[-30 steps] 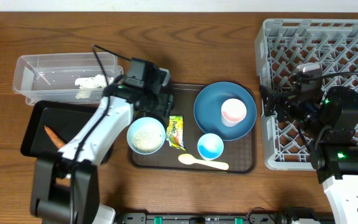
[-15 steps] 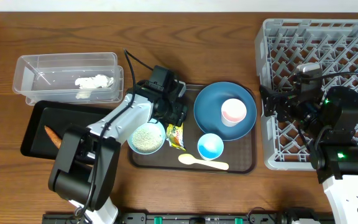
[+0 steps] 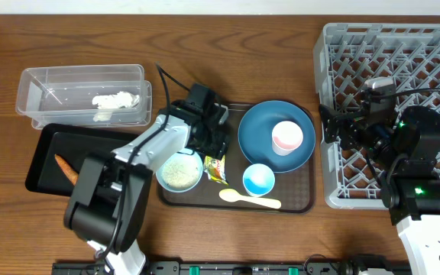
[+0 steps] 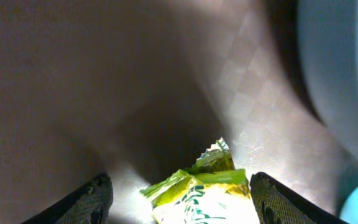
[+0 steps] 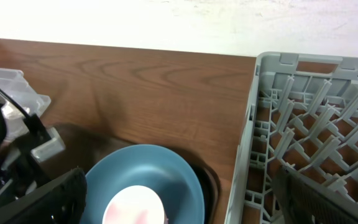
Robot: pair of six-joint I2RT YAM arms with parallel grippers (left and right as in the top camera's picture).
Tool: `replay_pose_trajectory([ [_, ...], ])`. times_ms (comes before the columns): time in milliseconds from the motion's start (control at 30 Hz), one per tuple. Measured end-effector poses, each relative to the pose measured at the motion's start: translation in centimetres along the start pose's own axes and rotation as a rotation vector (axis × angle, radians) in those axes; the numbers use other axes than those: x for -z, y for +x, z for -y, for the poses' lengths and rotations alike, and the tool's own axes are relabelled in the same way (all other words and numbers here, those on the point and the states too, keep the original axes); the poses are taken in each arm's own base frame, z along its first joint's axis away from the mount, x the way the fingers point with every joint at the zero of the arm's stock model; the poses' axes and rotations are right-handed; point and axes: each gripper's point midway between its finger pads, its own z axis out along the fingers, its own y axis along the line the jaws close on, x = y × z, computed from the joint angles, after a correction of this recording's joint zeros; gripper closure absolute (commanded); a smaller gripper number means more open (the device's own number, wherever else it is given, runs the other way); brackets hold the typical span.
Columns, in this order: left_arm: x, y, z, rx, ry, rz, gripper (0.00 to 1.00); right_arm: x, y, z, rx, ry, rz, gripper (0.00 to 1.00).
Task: Sort waste into correct bins and load items into the dishwasher rack
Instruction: 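Reach the left gripper to the yellow-green wrapper and grasp it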
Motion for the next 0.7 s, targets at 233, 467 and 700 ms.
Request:
replay_pose_trajectory([
  [233,-0.5,-0.6,1.6,-0.05,0.012,0.016,0.5,0.0,-0.1,0.0,0.001,0.0,0.004,0.05],
  [467,-1.0,-0.4,2.6,-0.082,0.019,0.011,0.81,0.0,-0.2,0.0,0.003,0.0,0.008,0.05],
  [700,-1.0,-0.6,2.5,-0.085,0.018,0.018,0.94,0.0,-0.2,0.0,0.003,0.0,0.008,0.05],
])
